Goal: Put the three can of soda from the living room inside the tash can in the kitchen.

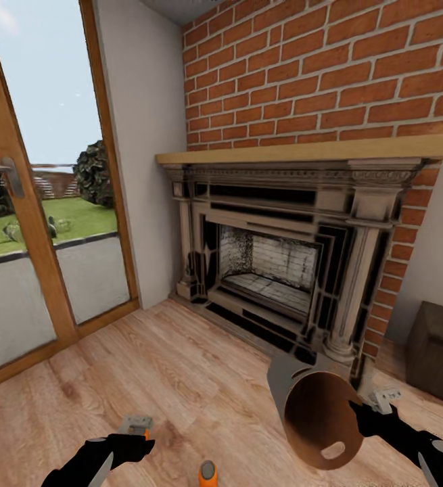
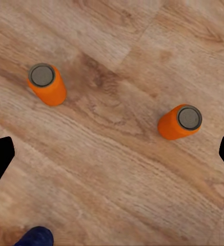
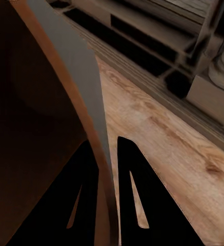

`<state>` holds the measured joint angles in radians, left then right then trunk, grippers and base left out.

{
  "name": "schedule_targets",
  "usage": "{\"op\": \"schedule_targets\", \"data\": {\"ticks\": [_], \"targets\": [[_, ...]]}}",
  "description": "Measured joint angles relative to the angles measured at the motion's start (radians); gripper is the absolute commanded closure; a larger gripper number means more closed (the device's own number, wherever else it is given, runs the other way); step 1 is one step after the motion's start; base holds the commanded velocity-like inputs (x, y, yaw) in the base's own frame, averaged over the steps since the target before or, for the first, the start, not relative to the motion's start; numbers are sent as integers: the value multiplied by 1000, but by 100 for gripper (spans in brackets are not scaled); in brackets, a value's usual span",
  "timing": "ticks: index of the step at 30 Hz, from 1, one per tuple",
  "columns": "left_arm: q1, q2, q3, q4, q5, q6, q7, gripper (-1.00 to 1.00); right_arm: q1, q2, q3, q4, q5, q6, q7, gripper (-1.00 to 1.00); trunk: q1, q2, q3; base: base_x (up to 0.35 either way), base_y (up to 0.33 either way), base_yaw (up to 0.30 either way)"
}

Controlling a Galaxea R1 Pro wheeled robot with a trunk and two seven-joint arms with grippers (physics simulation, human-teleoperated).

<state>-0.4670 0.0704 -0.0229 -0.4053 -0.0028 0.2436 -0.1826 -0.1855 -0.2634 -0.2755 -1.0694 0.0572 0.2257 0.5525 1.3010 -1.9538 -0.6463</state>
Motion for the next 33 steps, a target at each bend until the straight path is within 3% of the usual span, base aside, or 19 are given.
{"op": "schedule_targets", "data": {"ticks": [3, 7, 10, 21, 33], "targets": [[0, 0, 0, 0, 0, -3, 0, -100, 8, -17, -12, 48, 3, -11, 13, 100, 0, 0, 2, 0, 170, -82], [0, 0, 0, 0, 0, -17, 0, -100, 10, -33, -28, 128, -9, -118, 20, 100, 0, 0, 3, 0, 54, -25], [0, 0, 0, 0, 0, -21, 0, -100, 12, -38, -35, 154, -3, -152, 21, 100, 0, 0, 3, 0, 13, -6], [0, 0, 0, -1, 0, -23, 0, -100, 12, -61, -65, 171, -6, -168, 59, 100, 0, 0, 3, 0, 2, -1], [0, 0, 0, -1, 0, -23, 0, -100, 12, -63, -91, 195, -5, -171, 70, 100, 0, 0, 5, 0, 0, -61]]}}
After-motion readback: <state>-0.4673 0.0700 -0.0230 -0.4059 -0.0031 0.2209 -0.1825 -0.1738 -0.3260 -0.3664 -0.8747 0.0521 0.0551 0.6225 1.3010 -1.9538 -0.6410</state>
